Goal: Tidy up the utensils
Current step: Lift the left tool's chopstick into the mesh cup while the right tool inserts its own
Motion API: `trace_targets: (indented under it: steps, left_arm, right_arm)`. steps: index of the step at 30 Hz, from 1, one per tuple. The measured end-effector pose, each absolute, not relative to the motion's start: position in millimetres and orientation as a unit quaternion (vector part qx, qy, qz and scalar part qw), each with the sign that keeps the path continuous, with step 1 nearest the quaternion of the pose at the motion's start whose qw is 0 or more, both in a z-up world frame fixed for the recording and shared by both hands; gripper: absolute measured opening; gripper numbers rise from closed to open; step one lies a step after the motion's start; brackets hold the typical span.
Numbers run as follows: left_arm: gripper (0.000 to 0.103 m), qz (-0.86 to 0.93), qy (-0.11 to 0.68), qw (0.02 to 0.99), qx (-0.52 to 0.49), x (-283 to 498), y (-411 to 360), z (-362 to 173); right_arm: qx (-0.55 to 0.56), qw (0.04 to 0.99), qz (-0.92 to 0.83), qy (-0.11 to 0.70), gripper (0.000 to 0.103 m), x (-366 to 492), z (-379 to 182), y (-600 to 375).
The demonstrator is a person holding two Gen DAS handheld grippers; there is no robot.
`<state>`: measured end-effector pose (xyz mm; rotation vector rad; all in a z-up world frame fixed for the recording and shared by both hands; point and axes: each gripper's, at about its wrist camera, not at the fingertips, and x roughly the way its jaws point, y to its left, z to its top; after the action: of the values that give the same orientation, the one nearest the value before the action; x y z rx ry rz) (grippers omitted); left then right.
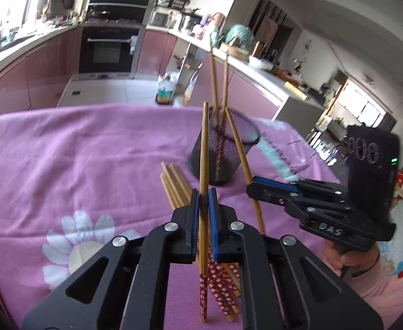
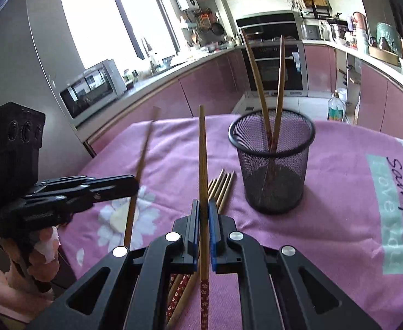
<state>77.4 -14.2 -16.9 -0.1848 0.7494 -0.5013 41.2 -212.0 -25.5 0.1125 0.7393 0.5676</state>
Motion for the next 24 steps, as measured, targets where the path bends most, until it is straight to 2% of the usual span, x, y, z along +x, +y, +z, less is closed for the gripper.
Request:
trace_targets:
  steps: [12,24]
  left_arm:
    - [0.007,-0.266,0.292,0.910,-0.123,74,2,38]
    - [0.007,-0.283,0.244,0.920,-0.122,106,-18,87]
  right_arm:
    - [0.070,0.913,0.263,0.303,0.005,42,6,-233]
    - [0.069,0.936,0.245,0.243,0.005,60,51,-251]
